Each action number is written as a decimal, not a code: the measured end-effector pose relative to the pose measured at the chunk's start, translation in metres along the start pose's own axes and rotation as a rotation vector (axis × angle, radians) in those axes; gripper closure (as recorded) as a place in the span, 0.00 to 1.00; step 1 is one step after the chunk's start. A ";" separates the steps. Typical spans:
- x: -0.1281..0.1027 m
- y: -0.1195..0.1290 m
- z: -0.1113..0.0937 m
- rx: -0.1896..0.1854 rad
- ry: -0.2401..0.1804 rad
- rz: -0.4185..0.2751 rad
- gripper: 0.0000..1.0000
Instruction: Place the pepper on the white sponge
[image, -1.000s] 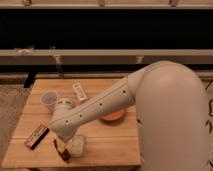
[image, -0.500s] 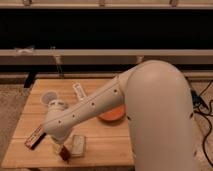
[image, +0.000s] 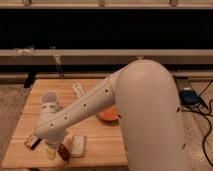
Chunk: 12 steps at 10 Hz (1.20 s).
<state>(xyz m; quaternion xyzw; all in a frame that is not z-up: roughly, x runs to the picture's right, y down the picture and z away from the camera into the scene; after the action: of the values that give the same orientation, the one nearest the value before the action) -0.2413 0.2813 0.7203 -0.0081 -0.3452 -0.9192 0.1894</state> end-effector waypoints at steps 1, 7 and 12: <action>0.004 -0.007 0.005 0.001 -0.009 -0.009 0.20; 0.003 -0.013 0.031 0.018 -0.058 0.000 0.40; -0.010 -0.001 0.020 0.029 -0.042 0.036 0.96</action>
<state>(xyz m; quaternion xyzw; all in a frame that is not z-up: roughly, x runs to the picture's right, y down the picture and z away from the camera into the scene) -0.2345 0.2985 0.7334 -0.0306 -0.3624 -0.9101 0.1986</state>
